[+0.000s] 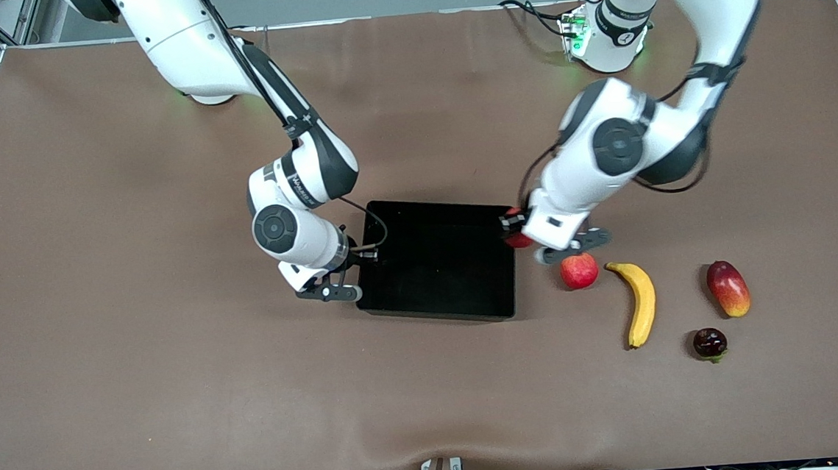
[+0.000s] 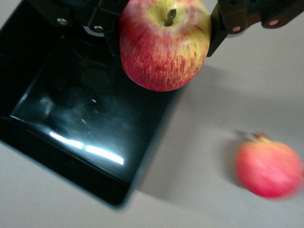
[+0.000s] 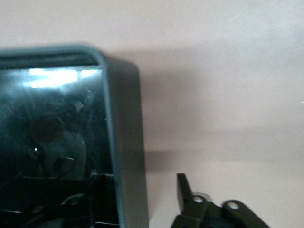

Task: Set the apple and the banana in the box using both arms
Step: 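Release the apple into the box while the right gripper withdraws, then move the left gripper to the banana while the right gripper returns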

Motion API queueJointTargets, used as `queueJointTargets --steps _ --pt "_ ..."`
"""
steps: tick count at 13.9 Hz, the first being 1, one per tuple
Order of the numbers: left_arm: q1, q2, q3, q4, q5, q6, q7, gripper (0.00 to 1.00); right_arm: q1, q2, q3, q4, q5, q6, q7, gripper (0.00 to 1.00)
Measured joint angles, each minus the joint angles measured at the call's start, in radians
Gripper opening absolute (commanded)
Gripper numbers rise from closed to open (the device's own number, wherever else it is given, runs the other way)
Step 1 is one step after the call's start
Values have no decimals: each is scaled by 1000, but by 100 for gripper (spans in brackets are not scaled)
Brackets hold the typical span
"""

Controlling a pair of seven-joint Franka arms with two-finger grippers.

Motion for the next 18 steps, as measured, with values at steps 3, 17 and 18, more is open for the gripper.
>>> queueJointTargets --steps 3,17,18 --pt "-60 79 4 -2 14 85 -51 0 -50 -51 -19 14 0 -97 -2 100" --pt "-126 304 22 123 295 121 -206 100 -446 -393 -32 26 -200 -472 -381 100" --pt "-120 280 22 148 295 75 -206 100 -456 -423 -32 26 -215 -490 -380 100"
